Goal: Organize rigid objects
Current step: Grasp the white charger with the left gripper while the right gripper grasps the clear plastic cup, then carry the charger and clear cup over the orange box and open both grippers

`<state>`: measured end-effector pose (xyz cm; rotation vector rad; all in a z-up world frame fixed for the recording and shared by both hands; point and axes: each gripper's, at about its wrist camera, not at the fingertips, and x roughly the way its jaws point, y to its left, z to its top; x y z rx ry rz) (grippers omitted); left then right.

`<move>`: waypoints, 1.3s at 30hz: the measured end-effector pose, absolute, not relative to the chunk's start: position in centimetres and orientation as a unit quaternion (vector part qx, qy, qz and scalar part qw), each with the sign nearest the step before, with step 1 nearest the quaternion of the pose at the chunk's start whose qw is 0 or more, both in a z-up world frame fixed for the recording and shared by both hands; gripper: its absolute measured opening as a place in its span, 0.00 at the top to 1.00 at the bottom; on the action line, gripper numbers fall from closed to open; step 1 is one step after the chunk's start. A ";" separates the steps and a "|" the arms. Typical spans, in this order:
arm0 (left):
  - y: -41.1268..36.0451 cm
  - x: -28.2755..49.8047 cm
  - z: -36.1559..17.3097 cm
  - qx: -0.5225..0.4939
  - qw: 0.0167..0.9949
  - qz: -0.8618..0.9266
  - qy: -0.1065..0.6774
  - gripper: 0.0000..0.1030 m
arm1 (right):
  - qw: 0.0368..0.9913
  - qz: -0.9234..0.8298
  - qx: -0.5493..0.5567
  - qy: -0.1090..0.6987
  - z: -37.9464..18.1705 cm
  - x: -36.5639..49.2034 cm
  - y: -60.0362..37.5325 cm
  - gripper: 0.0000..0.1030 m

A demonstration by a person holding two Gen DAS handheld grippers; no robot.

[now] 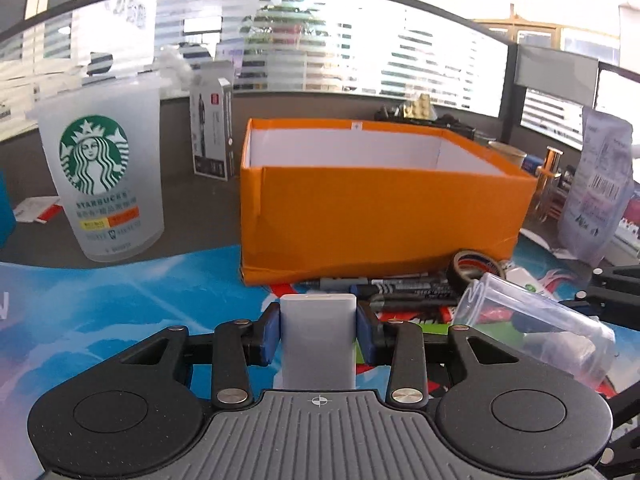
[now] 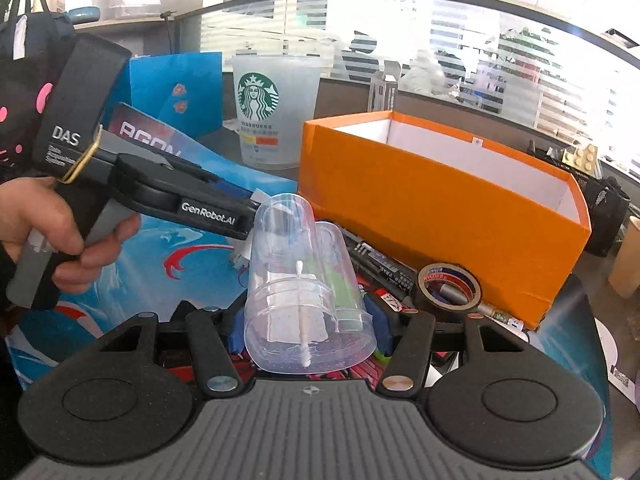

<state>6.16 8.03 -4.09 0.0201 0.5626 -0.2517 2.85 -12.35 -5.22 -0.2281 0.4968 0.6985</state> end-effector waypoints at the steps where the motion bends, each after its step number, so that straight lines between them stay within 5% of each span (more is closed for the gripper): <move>1: 8.1 6.1 -3.8 0.009 0.954 -0.123 0.274 0.65 | 0.904 0.338 -0.110 0.238 -5.1 2.8 -12.3 0.47; 39: 4.6 14.3 6.0 0.002 0.973 -0.134 0.188 0.65 | 0.958 0.248 -0.037 0.140 2.9 12.3 -16.7 0.47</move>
